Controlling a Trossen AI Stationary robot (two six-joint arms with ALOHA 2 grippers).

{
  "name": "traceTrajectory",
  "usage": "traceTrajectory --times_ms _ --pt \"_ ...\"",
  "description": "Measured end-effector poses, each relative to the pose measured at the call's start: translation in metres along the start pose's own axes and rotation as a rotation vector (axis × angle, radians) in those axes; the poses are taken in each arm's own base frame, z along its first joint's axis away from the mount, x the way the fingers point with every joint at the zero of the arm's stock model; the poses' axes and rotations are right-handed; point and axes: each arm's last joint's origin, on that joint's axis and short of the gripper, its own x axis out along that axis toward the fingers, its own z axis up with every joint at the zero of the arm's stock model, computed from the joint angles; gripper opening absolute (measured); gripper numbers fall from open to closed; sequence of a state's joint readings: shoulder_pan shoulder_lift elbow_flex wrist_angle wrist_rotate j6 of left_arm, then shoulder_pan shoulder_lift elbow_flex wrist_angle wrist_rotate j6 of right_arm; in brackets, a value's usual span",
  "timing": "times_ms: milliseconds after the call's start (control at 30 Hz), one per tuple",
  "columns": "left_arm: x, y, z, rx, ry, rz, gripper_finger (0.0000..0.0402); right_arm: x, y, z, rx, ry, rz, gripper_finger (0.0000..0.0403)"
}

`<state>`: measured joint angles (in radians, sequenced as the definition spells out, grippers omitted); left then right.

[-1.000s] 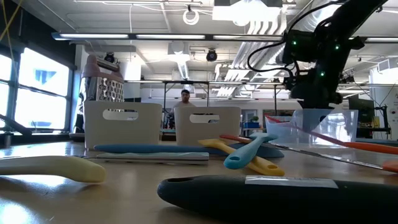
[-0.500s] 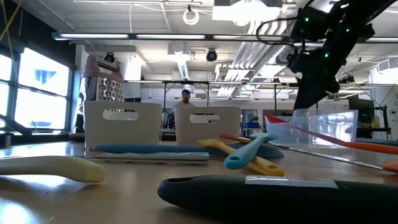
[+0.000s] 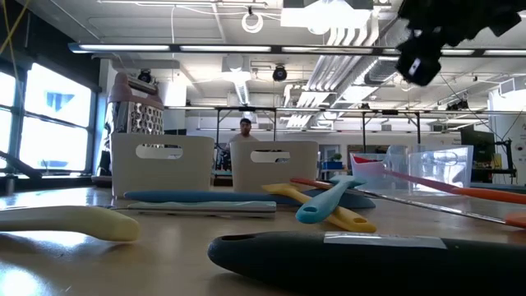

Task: Pick & Place Kitchen Items
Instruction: Put the black serving spoon into the left white bin

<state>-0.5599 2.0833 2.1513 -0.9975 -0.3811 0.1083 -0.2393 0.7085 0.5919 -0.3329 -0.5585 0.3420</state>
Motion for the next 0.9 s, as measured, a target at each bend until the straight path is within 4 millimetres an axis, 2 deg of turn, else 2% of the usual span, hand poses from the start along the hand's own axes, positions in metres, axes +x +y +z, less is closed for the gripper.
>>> traceTrajectory --times_ms 133,300,400,500,567,700,833,900 --pt "0.017 0.012 0.005 -0.086 -0.059 -0.074 0.0173 -0.004 0.021 -0.005 -0.073 0.009 0.129 0.0133" --pt "0.038 0.023 0.000 -0.232 -0.024 -0.121 0.0173 -0.005 0.042 -0.016 -0.127 0.059 0.216 0.0133" --pt "0.054 0.020 -0.003 -0.268 0.010 -0.154 0.0173 -0.002 0.054 -0.021 -0.139 0.055 0.274 0.0133" --pt "0.058 0.017 -0.010 -0.244 0.075 -0.165 0.0173 0.004 0.066 -0.027 -0.153 0.029 0.352 0.0133" --pt "0.056 0.018 -0.011 -0.260 0.088 -0.143 0.0173 0.008 0.071 -0.033 -0.164 0.038 0.395 0.0133" --pt "0.034 0.028 -0.014 -0.377 0.148 -0.032 0.0173 0.013 0.080 -0.037 -0.264 0.010 0.392 0.0133" --pt "0.007 0.039 -0.018 -0.432 0.194 0.053 0.0173 0.020 0.090 -0.040 -0.507 -0.040 0.430 0.0133" --pt "-0.003 0.042 -0.023 -0.435 0.254 0.091 0.0173 0.026 0.095 -0.046 -0.636 -0.051 0.393 0.0133"
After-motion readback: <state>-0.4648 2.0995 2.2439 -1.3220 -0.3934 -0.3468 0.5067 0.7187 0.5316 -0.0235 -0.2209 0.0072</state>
